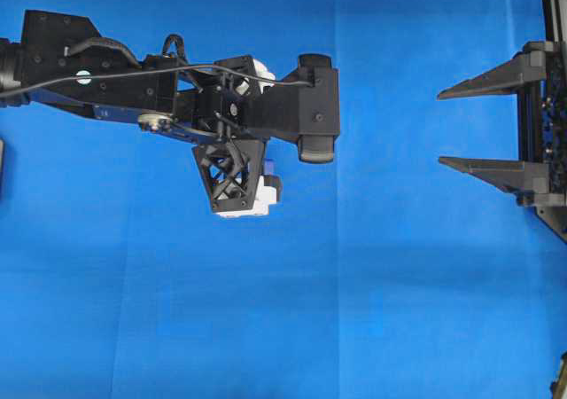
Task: Handover the blue block to the right arm after grasping it with the left arm, then place it in the designated position.
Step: 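Move the open left gripper forward over the dark-blue cube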
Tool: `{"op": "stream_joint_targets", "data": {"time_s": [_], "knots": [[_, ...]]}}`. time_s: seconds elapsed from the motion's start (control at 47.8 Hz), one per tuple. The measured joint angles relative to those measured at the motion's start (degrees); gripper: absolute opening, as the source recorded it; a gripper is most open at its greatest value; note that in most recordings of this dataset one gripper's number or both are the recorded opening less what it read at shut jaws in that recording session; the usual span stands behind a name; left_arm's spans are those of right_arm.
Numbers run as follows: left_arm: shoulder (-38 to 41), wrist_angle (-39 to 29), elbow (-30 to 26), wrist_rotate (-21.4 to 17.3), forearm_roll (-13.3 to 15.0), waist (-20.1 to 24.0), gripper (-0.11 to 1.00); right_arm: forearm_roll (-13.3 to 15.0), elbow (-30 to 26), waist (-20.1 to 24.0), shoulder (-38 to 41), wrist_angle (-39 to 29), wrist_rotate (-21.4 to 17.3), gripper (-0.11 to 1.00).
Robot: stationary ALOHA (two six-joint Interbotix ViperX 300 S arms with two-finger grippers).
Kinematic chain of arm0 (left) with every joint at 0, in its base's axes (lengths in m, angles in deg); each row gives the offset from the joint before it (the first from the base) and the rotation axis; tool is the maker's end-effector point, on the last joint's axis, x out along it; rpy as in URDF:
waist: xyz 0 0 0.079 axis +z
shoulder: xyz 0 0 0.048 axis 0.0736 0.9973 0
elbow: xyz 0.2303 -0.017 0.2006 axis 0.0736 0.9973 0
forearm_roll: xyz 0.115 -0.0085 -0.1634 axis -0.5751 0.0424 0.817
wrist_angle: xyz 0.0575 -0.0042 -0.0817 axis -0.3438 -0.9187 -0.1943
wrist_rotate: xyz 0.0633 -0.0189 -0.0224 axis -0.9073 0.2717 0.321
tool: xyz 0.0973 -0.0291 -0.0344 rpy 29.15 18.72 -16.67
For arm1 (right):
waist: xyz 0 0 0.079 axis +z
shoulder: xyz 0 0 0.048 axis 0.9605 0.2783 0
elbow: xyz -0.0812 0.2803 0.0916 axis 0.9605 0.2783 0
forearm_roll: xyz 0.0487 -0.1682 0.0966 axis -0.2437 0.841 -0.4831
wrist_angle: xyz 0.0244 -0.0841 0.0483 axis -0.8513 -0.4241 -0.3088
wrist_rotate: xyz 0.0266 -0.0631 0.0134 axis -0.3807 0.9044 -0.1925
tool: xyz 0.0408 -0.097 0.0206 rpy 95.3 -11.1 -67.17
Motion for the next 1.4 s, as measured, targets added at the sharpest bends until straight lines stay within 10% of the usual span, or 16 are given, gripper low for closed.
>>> {"op": "stream_joint_targets", "data": {"time_s": [1.402], "knots": [[0.00, 7.91, 7.12, 0.35, 0.09, 0.09, 0.93, 0.00, 0.00, 0.00, 1.58, 0.09, 0.00, 0.98]]}}
